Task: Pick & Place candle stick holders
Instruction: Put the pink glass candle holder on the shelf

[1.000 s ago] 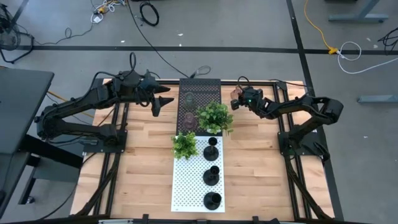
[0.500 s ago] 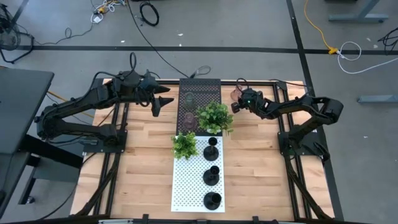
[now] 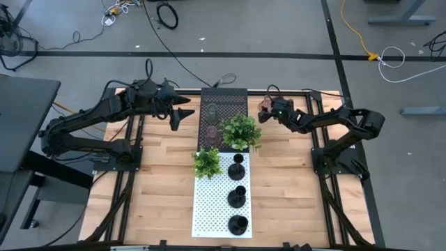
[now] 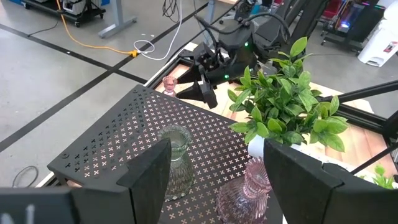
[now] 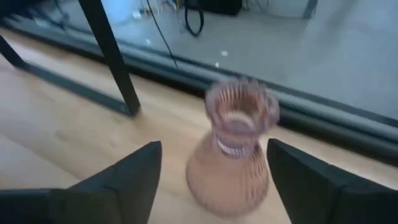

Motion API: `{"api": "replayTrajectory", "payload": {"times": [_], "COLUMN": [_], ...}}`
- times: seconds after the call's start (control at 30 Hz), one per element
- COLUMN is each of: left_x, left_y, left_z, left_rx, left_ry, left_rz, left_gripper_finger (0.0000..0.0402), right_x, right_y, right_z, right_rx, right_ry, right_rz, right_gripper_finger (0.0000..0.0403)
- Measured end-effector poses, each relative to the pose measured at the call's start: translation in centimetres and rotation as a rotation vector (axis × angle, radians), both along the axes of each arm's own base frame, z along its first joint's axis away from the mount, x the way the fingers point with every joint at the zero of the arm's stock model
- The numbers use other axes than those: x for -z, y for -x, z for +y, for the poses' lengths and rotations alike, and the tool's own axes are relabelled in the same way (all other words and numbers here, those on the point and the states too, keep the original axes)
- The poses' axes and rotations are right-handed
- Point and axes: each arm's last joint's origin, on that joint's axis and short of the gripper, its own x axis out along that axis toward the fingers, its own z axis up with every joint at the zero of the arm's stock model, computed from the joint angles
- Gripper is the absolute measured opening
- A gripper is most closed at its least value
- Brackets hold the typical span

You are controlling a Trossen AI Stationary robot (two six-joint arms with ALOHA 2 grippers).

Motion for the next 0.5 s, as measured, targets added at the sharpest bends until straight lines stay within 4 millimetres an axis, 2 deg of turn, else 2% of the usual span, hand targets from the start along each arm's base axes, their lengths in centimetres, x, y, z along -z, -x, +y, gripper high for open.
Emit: {"api": "replayTrajectory", "payload": {"times": [0.13, 0.3, 0.5], "left_x": [0.0, 0.0, 0.0], "left_y": [0.0, 0.0, 0.0], "left_z": [0.0, 0.0, 0.0], "left_rx": [0.000, 0.000, 0.000], "left_ry": [0.000, -0.001, -0.001], "left_rz": [0.000, -0.001, -0.002], "left_gripper_finger": [0.0257, 0.0257, 0.0257], "right_x": [-0.6, -0.7, -1.0], "right_y": [-0.2, 0.0, -0.8], "right_z": [-0.3, -0.7, -1.2], "right_rx": [0.005, 0.032, 0.019], "right_ry": [0.039, 0.053, 0.045], "right_rz": [-0.054, -0.057, -0.059], "right_gripper_finger": [0.0307, 0.0309, 0.0309]}}
